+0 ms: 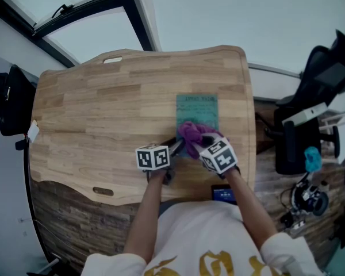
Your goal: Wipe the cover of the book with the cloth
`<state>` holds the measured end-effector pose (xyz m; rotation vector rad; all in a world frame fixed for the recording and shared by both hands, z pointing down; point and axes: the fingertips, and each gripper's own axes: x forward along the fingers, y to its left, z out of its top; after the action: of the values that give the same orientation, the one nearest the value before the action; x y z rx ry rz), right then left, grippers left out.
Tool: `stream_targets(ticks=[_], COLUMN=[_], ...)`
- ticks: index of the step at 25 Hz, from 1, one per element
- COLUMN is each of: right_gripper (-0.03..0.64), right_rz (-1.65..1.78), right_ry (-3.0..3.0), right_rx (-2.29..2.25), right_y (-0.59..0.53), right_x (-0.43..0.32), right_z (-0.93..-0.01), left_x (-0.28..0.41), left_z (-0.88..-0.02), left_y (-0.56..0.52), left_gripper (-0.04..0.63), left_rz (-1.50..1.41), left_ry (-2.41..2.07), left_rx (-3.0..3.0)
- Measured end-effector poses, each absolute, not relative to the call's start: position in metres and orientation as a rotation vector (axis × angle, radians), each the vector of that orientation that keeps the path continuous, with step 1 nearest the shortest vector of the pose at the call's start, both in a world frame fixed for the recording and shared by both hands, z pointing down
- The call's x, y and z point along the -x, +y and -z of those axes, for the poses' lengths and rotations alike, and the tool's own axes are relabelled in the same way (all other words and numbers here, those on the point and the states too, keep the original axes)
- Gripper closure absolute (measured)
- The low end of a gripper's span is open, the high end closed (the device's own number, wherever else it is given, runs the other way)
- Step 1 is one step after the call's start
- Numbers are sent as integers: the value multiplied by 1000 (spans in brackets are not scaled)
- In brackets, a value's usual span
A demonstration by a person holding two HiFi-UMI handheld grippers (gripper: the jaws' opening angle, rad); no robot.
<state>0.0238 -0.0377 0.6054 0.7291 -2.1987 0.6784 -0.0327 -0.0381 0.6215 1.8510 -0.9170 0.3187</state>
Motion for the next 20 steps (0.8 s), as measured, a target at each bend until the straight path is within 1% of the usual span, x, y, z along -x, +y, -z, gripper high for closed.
stream_targets(ticks=[20], right_gripper=[543], right_rz=[-680], right_ry=[-2202], right_rx=[-732], right_y=[-28], right_x=[-28], right_z=[-606], left_x=[33], left_z=[-621], left_y=[-38], left_gripper=[451], left_rz=[-318], left_ry=[-915], left_rx=[-1849])
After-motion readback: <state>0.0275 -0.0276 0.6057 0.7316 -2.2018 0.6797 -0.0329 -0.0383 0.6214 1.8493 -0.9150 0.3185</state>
